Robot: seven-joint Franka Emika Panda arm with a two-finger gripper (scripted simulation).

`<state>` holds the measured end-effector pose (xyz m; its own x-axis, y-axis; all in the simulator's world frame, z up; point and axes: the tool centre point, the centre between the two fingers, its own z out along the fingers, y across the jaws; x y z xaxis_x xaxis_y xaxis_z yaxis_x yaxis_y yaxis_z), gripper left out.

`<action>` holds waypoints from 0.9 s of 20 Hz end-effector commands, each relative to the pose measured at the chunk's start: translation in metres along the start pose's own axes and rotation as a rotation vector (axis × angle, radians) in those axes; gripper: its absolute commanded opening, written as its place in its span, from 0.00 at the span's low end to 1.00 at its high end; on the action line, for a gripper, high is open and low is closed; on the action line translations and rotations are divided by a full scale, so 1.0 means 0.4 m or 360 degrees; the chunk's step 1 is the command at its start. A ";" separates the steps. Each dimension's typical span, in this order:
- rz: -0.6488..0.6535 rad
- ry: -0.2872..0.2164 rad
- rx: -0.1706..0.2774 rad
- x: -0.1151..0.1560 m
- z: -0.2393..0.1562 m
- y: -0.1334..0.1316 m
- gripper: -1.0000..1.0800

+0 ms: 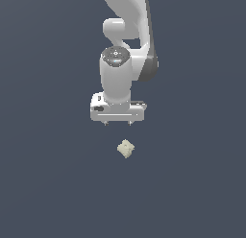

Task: Pick up the object and move it to a goal position.

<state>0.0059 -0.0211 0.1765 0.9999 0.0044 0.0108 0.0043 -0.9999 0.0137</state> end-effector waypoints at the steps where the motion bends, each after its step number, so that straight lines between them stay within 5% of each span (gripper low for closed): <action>1: 0.0000 0.0000 0.0000 0.000 0.000 0.000 0.96; 18: -0.0036 0.0035 -0.0002 0.022 -0.003 -0.029 0.96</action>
<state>0.0141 -0.0097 0.1789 0.9988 0.0365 0.0330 0.0360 -0.9992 0.0160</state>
